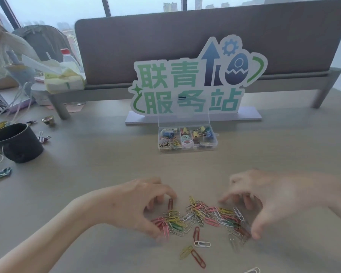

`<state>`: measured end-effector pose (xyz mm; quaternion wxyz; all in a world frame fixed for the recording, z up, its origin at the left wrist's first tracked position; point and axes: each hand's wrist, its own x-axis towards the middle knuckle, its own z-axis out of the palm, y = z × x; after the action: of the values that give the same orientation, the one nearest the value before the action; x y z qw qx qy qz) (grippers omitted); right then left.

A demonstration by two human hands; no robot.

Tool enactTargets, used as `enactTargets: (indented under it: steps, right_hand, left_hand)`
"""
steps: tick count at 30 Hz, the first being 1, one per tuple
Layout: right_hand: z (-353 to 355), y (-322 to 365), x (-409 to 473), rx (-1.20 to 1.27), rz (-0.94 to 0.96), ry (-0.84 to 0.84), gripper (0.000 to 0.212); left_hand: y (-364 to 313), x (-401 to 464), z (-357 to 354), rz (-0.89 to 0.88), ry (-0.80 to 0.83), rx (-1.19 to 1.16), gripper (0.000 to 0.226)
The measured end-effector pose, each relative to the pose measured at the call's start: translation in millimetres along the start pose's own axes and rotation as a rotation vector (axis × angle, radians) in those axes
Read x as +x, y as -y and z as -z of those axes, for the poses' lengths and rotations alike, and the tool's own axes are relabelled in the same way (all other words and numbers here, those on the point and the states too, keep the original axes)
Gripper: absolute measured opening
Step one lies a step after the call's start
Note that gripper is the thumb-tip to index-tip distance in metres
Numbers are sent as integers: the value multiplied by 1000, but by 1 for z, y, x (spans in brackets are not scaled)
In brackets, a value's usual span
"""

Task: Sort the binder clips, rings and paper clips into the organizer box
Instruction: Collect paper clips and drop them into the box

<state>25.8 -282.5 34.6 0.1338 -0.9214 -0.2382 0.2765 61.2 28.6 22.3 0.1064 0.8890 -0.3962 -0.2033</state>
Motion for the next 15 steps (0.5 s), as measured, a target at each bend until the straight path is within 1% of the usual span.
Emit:
enactTargets:
  steps: [1, 2, 5, 6, 8, 10, 11, 12, 14, 15]
  right_hand:
    - [-9, 3, -6, -23, -7, -26, 71]
    - [-17, 6, -9, -43, -15, -62, 63]
    - [-35, 14, -9, -16, -12, -225, 24]
    - [-39, 15, -7, -1, -4, -277, 19]
    - [-44, 19, -3, 4, 19, -343, 18]
    - [-43, 23, -5, 24, 48, -345, 25]
    - [-40, 25, -9, 46, 52, -315, 34]
    - [-39, 25, -14, 63, 48, -268, 47]
    - [-40, 26, -23, 60, 5, -152, 85]
    - [-42, 27, -26, 30, -18, -112, 98]
  left_hand:
    - [-2, -2, -5, -7, -24, -38, 63]
    - [-4, -1, -9, -8, -65, -94, 57]
    - [-9, 3, -23, -14, -192, -262, 41]
    - [-12, 5, -26, -20, -229, -297, 36]
    - [-20, 9, -32, -38, -284, -334, 31]
    - [-27, 9, -37, -50, -321, -327, 30]
    - [-29, 7, -38, -49, -345, -305, 33]
    - [-32, 4, -39, -44, -368, -275, 41]
    - [-36, -4, -40, -8, -350, -195, 75]
    - [-38, -8, -41, 28, -304, -144, 92]
